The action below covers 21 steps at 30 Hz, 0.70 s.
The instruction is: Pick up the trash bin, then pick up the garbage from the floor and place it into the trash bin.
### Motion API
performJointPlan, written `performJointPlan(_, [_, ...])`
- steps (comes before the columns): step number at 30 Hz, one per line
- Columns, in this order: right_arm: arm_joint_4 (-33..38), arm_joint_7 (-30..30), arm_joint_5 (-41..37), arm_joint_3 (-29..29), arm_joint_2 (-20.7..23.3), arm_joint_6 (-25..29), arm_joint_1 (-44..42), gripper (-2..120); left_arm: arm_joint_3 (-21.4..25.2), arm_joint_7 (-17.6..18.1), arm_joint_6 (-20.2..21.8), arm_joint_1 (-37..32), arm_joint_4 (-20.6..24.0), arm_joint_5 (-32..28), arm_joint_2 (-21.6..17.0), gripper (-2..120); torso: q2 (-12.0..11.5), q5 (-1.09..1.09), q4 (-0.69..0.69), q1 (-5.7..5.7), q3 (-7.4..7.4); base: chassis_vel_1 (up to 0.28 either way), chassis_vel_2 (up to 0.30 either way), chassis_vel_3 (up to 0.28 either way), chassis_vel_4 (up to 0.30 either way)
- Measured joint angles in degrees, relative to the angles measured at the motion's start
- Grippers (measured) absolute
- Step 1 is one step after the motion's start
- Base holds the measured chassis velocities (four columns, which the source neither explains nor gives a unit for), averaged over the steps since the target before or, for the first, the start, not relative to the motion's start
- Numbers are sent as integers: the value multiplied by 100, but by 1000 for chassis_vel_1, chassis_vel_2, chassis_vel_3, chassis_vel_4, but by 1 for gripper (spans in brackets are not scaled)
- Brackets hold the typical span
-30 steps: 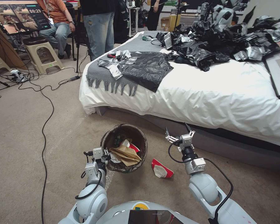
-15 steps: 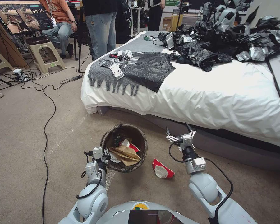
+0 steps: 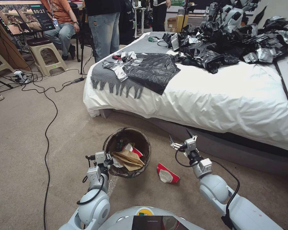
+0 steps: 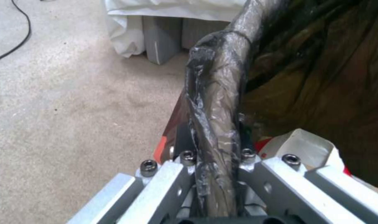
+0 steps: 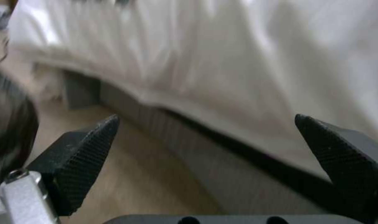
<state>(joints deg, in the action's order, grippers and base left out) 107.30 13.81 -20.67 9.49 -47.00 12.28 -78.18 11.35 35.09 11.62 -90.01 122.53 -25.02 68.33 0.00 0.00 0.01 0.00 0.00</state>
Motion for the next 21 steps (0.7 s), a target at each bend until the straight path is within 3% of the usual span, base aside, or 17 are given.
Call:
performJointPlan(6, [-674, -757, -475, -388, 383, 191, 227, 100, -11, -1, -3, 22, -33, -2, -11, 2, 0, 0, -1, 0, 0, 0, 0, 0, 0])
performJointPlan(11, [-1023, -1225, -592, -509, 409, 331, 341, 100, -19, -2, -3, 37, -57, -2, -13, 2, 0, 0, -1, 0, 0, 0, 0, 0, 0])
performJointPlan(14, [-1492, -1856, -714, -698, 387, 520, 489, 100, -30, -7, -7, 55, -104, 3, -5, 2, 0, -1, -1, 0, 0, 0, 0, 0, 0])
performJointPlan(21, [-1662, -2114, -772, -775, 355, 564, 550, 100, -33, -8, -8, 61, -114, 6, 4, 2, 0, -1, 0, 0, 0, 0, 0, 0, 0])
